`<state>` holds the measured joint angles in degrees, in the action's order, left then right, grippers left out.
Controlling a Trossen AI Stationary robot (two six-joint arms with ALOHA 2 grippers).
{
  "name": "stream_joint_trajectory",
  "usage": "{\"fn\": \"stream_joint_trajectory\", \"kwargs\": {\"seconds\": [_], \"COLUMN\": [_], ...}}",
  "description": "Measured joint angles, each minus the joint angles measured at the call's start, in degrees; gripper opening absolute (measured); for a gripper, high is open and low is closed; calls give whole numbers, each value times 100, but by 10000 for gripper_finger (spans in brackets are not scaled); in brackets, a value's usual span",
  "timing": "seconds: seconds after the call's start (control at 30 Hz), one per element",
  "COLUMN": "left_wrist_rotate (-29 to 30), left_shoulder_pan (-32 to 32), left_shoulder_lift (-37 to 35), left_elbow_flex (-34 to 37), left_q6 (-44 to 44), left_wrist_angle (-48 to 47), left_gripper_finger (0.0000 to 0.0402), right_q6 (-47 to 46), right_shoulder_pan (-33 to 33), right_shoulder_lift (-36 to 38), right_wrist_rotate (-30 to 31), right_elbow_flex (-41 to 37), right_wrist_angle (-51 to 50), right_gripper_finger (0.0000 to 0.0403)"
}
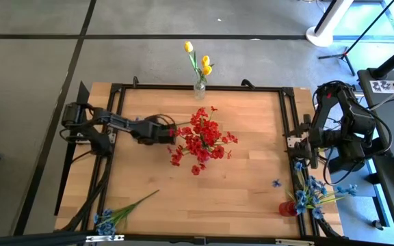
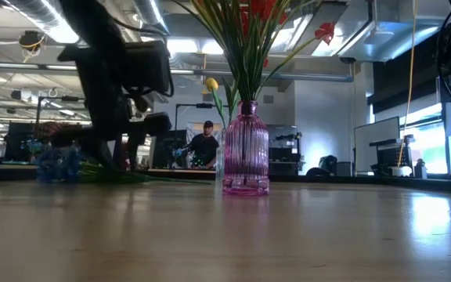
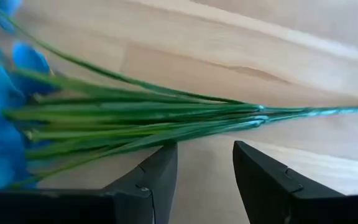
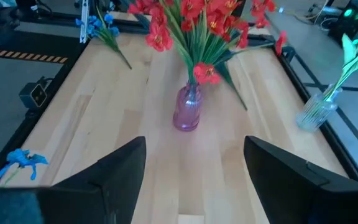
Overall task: Sort flowers into vase by color
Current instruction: Put the top blue flowers into the red vase
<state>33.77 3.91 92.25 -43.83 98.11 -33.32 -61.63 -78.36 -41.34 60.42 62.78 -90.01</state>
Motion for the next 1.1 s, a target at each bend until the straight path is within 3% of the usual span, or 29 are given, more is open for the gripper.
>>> {"fn": "stream_joint_trajectory", "kwargs": {"seconds": [0.2,0.4,0.53,0.63,0.77,0.87,1.1], "left_wrist_rotate": [-626,-788,-694,-425,399,951,636], "left_shoulder_pan": [769,1976,2423,2161,1361,1031,1205], "left_shoulder_lift": [-30,-635,-1167,-1368,-1299,-1033,-25], "left_elbow_flex": [-16,200,199,199,193,194,201], "left_q6": [-630,-1874,-2002,-1136,753,2275,3929], "left_wrist_angle": [-1582,-1534,-1257,-929,-396,-596,-937], "left_gripper_finger": [150,150,150,150,150,150,150], "right_q6": [-149,-304,-428,-457,-457,-458,-459], "right_shoulder_pan": [0,1,-1,1,1,0,0], "right_shoulder_lift": [0,0,0,-4,-4,-9,-17], "right_wrist_rotate": [-52,-13,44,44,36,-146,-316], "right_elbow_flex": [0,0,0,-2,-2,-14,-324], "right_wrist_angle": [-1,-1,-1,-1,-1,16,244], "right_gripper_finger": [270,270,270,270,270,270,270]}}
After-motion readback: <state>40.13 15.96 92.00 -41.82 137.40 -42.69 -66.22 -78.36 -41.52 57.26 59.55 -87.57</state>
